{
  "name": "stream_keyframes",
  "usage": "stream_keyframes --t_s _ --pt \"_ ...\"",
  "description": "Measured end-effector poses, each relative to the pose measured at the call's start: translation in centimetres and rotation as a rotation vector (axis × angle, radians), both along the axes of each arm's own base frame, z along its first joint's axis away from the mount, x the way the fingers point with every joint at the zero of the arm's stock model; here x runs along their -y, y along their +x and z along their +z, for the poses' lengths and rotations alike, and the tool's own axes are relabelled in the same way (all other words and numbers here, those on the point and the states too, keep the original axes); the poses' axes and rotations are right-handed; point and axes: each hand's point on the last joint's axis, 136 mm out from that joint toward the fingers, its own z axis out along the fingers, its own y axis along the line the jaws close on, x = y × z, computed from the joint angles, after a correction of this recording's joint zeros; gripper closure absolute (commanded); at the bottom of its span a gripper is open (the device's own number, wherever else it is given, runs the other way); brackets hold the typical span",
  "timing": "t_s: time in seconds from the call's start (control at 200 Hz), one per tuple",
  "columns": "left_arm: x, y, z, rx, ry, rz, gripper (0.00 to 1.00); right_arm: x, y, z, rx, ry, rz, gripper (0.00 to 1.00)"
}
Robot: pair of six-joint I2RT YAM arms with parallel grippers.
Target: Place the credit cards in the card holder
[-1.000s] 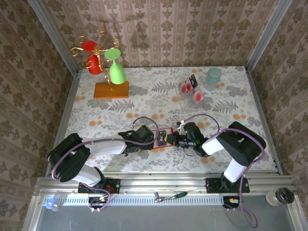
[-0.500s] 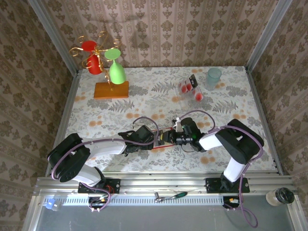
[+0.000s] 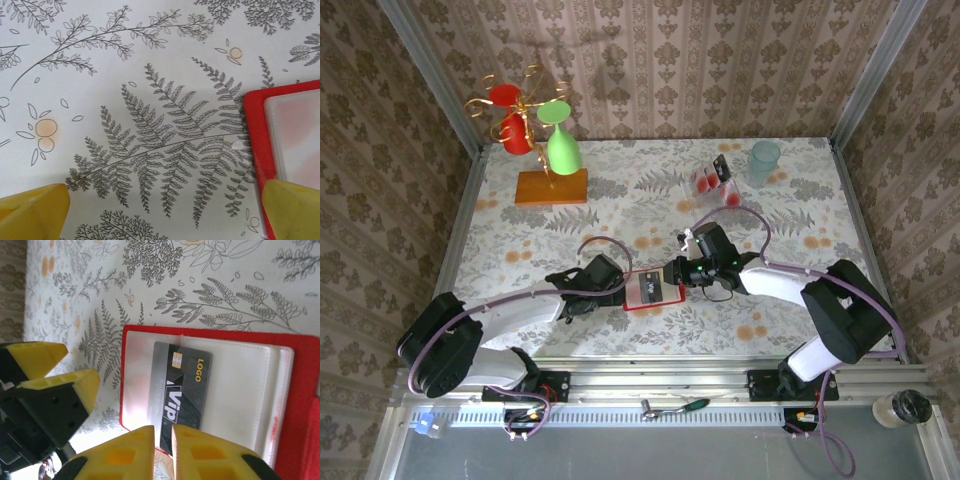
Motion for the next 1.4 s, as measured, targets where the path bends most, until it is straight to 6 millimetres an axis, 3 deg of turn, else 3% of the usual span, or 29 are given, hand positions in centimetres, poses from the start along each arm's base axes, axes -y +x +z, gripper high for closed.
stream_keyframes --t_s 0.105,0.425,0.665,1.4 --pt "-0.7 -0.1 -0.3 -0.014 0.018 0.011 0.0 -0.1 0.2 -0.6 -0.003 -0.058 0.01 1.0" --pt "-1.9 -0.7 -2.1 -0.074 0.1 0.011 0.0 -0.2 0.0 -3.5 -0.039 -0.239 0.036 1.0" --pt "-1.3 0.1 -1.9 -0.071 0.12 -0.004 0.0 -0.4 0.2 -4.5 -0.049 -0.287 0.04 1.0" --pt "-0.5 0.8 -1.9 -0.073 0.147 -0.036 0.0 -2.9 -0.1 -4.5 -0.023 -0.308 0.093 1.0"
